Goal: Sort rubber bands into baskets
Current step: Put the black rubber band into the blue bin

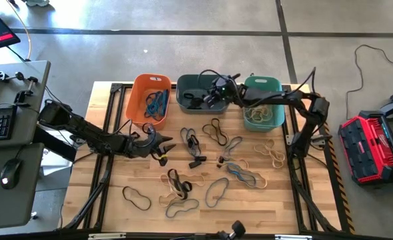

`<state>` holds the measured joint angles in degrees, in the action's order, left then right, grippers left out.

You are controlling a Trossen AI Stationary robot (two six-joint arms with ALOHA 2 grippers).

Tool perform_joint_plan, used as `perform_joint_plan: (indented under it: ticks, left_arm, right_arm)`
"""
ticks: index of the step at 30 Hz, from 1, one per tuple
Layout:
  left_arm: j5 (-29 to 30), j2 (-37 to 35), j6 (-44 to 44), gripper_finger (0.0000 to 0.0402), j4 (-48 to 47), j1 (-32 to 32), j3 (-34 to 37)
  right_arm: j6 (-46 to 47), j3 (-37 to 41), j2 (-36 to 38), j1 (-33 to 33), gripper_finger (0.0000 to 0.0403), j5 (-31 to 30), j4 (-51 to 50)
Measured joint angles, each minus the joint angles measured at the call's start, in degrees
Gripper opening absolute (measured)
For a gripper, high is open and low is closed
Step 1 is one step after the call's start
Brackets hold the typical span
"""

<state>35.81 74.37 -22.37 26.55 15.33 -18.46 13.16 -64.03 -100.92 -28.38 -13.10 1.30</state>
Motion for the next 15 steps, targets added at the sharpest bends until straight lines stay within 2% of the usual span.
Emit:
perform_joint_plan:
  ticks: [8, 15]
  left_arm:
    - [0.0, 0.0, 0.07, 0.0158, 0.03, -0.5, 0.0]
    - [-0.95, 0.0, 0.06, 0.0158, 0.26, -2.16, 0.0]
  right_arm:
    - [-0.39, -0.36, 0.0, -0.05, 0.0, 0.12, -2.35]
    - [-1.6, -7.3, -0.04, 2.25, 0.0, -0.33, -15.62]
